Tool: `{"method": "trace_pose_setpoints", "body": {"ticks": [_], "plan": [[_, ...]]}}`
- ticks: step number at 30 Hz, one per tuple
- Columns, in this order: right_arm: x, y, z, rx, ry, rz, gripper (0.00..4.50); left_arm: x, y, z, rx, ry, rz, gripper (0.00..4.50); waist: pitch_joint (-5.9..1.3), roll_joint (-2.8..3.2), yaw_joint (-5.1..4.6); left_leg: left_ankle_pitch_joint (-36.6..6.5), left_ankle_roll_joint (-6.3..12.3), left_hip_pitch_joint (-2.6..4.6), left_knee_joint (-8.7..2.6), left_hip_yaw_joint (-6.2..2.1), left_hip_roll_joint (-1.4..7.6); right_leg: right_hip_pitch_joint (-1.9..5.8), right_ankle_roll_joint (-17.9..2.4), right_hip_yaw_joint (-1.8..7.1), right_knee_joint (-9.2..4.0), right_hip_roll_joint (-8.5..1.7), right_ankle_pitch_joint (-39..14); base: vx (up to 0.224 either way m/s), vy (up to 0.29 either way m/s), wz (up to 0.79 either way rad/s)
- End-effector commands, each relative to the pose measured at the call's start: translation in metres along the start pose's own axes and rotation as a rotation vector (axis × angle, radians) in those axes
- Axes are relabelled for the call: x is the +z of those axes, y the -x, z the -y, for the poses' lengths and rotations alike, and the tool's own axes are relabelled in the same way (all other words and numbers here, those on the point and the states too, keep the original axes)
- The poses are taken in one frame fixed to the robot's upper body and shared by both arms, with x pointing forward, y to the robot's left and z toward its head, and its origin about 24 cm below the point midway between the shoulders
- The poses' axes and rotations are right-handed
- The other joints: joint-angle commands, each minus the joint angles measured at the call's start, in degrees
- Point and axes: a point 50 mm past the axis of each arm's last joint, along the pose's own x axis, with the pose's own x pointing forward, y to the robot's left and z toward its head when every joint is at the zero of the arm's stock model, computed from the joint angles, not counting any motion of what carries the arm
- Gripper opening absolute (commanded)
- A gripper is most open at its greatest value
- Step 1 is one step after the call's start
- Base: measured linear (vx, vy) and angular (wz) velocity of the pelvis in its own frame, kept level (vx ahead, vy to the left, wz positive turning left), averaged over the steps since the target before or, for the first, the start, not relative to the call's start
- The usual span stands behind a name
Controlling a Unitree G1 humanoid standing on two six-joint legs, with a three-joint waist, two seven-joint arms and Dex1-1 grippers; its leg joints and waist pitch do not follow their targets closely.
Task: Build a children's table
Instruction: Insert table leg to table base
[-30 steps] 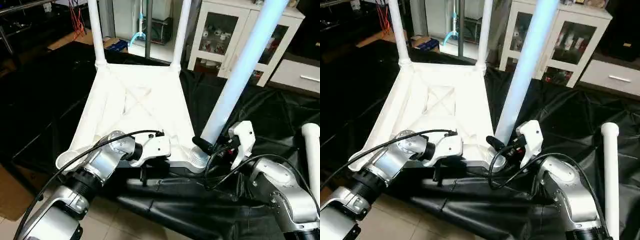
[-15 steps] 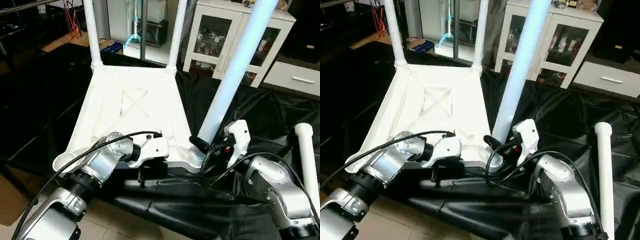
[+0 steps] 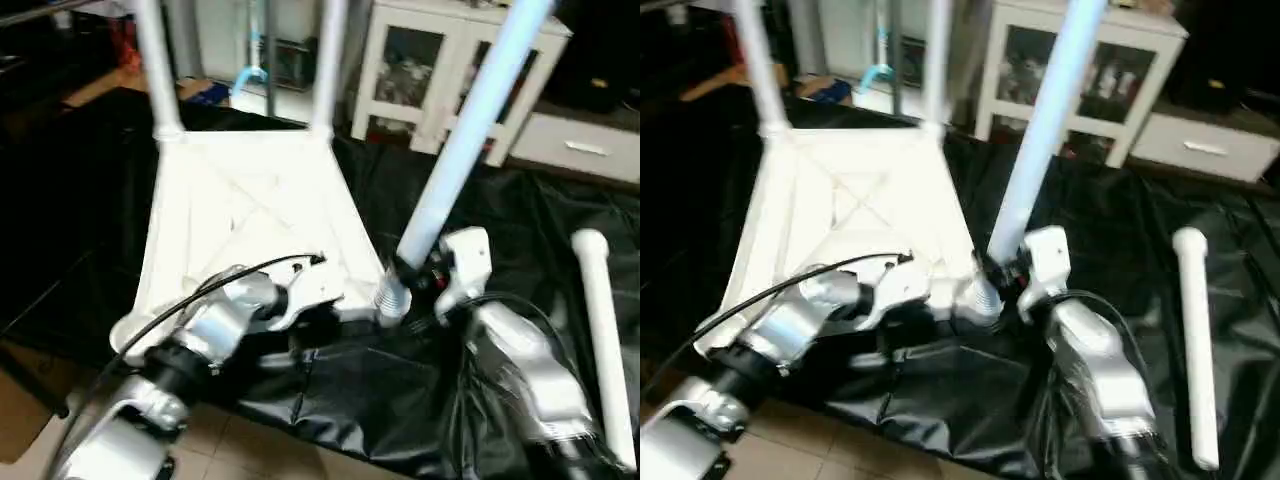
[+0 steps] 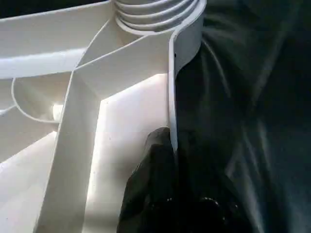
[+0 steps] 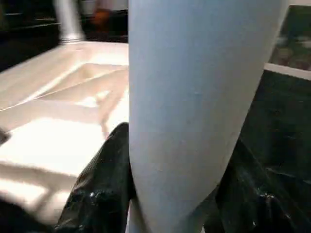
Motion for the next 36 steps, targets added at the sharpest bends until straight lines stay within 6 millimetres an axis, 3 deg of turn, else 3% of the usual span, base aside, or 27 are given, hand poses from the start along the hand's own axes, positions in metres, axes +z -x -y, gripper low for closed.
{"method": "trace_pose_setpoints", "body": {"ticks": [1,3,4,5,6,7,8,12,14,15,18,21,23,25,26,28,32,35,36], "plan": [[-0.066,0.028,0.051,-0.401,0.044,-0.359,1.82,0.012,0.009,-0.014,0.121,0.072,0.041,0.0,-0.98,0.3,-0.36,-26.0,-4.8,0.27,-6.56,-3.17,4.36,-0.29,-9.3,2.16,-4.43,-3.36,-17.5,0.0,0.0,0.0],[-0.067,0.026,0.052,-0.449,0.058,-0.369,1.82,0.018,0.007,-0.015,0.159,0.11,0.046,0.0,-1.23,0.3,-0.4,-20.4,-3.92,-0.21,-6.34,-2.76,4.28,0.26,-11.0,2.31,-3.93,-3.47,-11.3,0.0,0.0,0.0],[-0.066,0.02,0.054,-0.531,0.072,-0.36,1.82,0.028,0.003,-0.018,0.24,0.165,0.049,0.0,-1.53,0.21,-0.36,-16.6,-2.34,-0.21,-5.87,-2.36,4.34,0.43,-12.0,2.32,-3.68,-3.52,-7.6,0.0,0.0,0.0],[-0.066,0.02,0.054,-0.531,0.072,-0.36,1.82,0.028,0.003,-0.018,0.24,0.165,0.049,0.0,-1.57,0.24,-0.36,-15.5,-1.86,-0.22,-5.73,-2.34,4.28,0.4,-12.4,2.27,-3.71,-3.46,-6.6,0.0,0.0,0.0],[-0.067,0.014,0.055,-0.624,0.06,-0.365,1.82,0.042,-0.003,-0.017,0.286,0.192,0.066,0.0,-1.82,-0.17,-0.45,-12.1,-0.31,-0.73,-5.34,-2.17,4.09,0.85,-13.1,2.22,-3.38,-3.56,-3.9,0.0,0.0,0.0],[-0.067,0.013,0.055,-0.627,0.059,-0.365,1.82,0.042,-0.003,-0.017,0.287,0.192,0.066,0.0,-1.82,-0.17,-0.45,-12.1,-0.31,-0.73,-5.34,-2.17,4.09,0.85,-13.1,2.22,-3.38,-3.56,-3.9,0.0,0.0,0.0],[-0.07,0.008,0.054,-0.689,0.035,-0.376,1.82,0.051,-0.009,-0.015,0.304,0.189,0.072,0.0,-1.99,-0.31,-0.38,-9.8,0.57,-0.7,-5.06,-2.04,4.08,0.96,-13.5,2.13,-3.15,-3.53,-1.5,0.0,0.0,0.0],[-0.067,0.001,0.053,-0.721,0.011,-0.349,1.82,0.055,-0.012,-0.012,0.305,0.197,0.079,0.0,-2.2,-0.16,-0.52,-2.9,4.96,-0.7,-4.27,-1.67,4.03,1.48,-16.0,1.98,-2.2,-3.41,8.6,0.0,0.0,0.0],[-0.06,-0.005,0.051,-0.717,-0.008,-0.31,1.82,0.053,-0.01,-0.011,0.305,0.196,0.065,0.0,-2.01,-0.47,-0.47,-3.0,6.44,-0.62,-4.28,-1.54,4.18,1.41,-16.7,1.97,-2.18,-3.5,8.5,0.0,0.0,0.0],[-0.057,-0.008,0.049,-0.707,-0.034,-0.282,1.82,0.051,-0.009,-0.011,0.307,0.191,0.056,0.0,-1.91,-0.25,-0.44,-4.4,6.4,-0.45,-4.38,-1.52,4.35,1.31,-16.8,1.94,-2.4,-3.49,6.1,0.0,0.0,0.0],[-0.052,-0.014,0.046,-0.673,-0.044,-0.247,1.82,0.047,-0.007,-0.012,0.316,0.196,0.043,0.0,-1.61,-0.35,-0.77,-9.0,3.85,-0.28,-4.8,-1.52,4.53,1.03,-16.0,1.83,-2.86,-3.13,-0.1,0.0,0.0,0.0],[-0.042,-0.026,0.036,-0.578,-0.008,-0.19,1.82,0.044,-0.005,-0.014,0.336,0.208,0.028,0.0,-1.65,-0.35,-0.98,-9.2,2.54,-0.32,-4.79,-1.51,4.43,1.06,-15.4,1.88,-2.78,-3.11,0.0,0.0,0.0,0.0],[-0.04,-0.028,0.033,-0.553,0.0,-0.176,1.82,0.043,-0.005,-0.015,0.338,0.209,0.026,0.0,-1.72,-0.38,-1.11,-8.1,2.81,-0.28,-4.64,-1.41,4.37,1.1,-15.7,1.91,-2.6,-3.1,1.9,0.0,0.0,0.0],[-0.038,-0.03,0.03,-0.529,-0.008,-0.155,1.82,0.043,-0.005,-0.015,0.342,0.212,0.026,0.0,-1.8,-0.41,-1.15,-6.9,3.65,-0.35,-4.5,-1.38,4.33,1.26,-16.1,1.92,-2.43,-3.19,3.6,0.0,0.0,0.0],[-0.038,-0.031,0.029,-0.516,-0.017,-0.147,2.17,0.043,-0.005,-0.015,0.342,0.212,0.026,0.0,-1.81,-0.41,-1.15,-6.2,4.22,-0.33,-4.43,-1.36,4.36,1.27,-16.5,1.92,-2.33,-3.22,4.5,0.0,0.0,0.0],[-0.035,-0.033,0.027,-0.485,-0.013,-0.123,2.17,0.044,-0.005,-0.015,0.34,0.213,0.027,0.0,-1.85,-0.42,-1.18,-5.7,5.07,-0.29,-4.32,-1.28,4.37,1.31,-17.1,1.92,-2.28,-3.26,5.0,0.0,0.0,0.0],[-0.03,-0.035,0.025,-0.458,-0.007,-0.103,2.63,0.044,-0.005,-0.014,0.336,0.212,0.026,0.0,-2.03,-0.32,-1.08,-4.2,6.11,-0.1,-4.04,-1.21,4.4,1.37,-18.1,1.9,-2.01,-3.25,6.7,0.0,0.0,0.0],[-0.026,-0.036,0.024,-0.431,0.003,-0.081,3.01,0.044,-0.005,-0.014,0.333,0.211,0.026,0.0,-2.58,-0.53,-0.23,2.7,8.65,-0.33,-3.3,-1.14,4.3,1.7,-19.5,2.01,-0.96,-3.24,14.3,0.0,0.0,0.0],[-0.025,-0.036,0.023,-0.418,0.006,-0.074,3.01,0.044,-0.005,-0.014,0.332,0.21,0.026,0.0,-2.77,-0.53,0.15,8.1,11.53,-0.4,-2.75,-1.12,4.17,1.65,-20.2,2.0,-0.33,-3.26,20.0,0.0,0.0,0.0]]}}
